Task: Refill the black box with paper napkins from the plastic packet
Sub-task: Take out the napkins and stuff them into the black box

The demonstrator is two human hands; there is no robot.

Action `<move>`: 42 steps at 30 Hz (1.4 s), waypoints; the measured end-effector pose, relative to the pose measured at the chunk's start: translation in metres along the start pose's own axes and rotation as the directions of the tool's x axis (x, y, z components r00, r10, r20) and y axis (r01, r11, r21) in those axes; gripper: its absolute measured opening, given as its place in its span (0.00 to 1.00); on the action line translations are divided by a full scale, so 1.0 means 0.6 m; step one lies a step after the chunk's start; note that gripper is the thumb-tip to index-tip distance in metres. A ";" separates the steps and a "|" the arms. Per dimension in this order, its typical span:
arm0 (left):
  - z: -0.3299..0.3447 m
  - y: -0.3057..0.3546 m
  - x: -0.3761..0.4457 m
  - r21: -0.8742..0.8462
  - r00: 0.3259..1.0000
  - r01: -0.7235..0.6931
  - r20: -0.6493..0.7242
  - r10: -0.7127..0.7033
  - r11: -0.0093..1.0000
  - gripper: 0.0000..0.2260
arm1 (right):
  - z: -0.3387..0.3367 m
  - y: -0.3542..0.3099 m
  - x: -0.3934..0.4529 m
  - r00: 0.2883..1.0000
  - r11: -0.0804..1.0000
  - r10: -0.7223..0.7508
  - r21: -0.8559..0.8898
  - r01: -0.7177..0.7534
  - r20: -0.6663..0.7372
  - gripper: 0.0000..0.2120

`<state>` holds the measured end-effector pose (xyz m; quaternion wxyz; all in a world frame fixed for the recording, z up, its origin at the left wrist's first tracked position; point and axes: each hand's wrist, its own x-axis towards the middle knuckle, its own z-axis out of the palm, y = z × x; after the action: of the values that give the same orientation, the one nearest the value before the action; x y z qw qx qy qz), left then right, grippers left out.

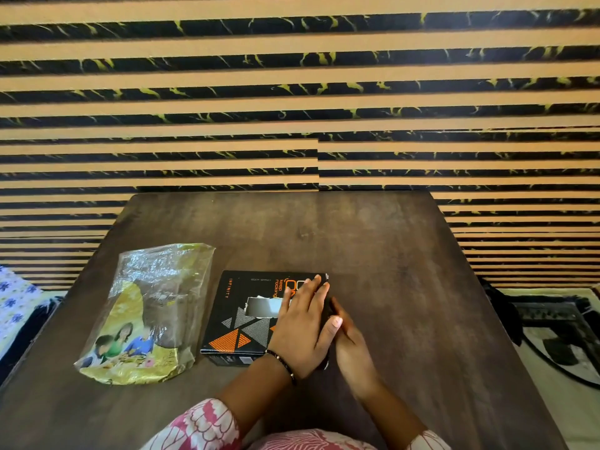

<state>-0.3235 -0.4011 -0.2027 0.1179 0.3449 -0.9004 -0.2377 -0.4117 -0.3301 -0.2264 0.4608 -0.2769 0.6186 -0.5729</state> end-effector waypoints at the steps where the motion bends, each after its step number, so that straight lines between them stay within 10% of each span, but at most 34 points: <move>1: -0.006 -0.002 -0.003 -0.057 1.000 -0.010 -0.022 0.009 0.998 0.40 | 0.002 -0.005 0.002 0.999 0.997 -0.020 -0.070 0.017 -0.036 0.21; 7: -0.066 -0.067 -0.034 0.029 0.985 0.004 -0.173 0.001 1.000 0.33 | 0.038 -0.022 0.012 0.953 0.605 -0.302 -0.772 0.197 0.007 0.25; 13: -0.078 -0.172 -0.072 0.211 0.992 0.097 -0.105 -0.076 0.973 0.31 | 0.102 -0.005 0.017 0.964 0.155 -0.258 -0.982 0.104 0.062 0.33; 42: -0.143 -0.373 0.411 0.165 0.990 0.101 -0.119 -0.082 0.981 0.32 | 0.124 -0.134 0.527 0.937 0.061 -0.342 -0.993 0.097 0.070 0.33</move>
<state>-0.3459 -0.7428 -0.2311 0.1271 0.4075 -0.8926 -0.1451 -0.4939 -0.6548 -0.2226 0.0042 -0.5494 0.8300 -0.0962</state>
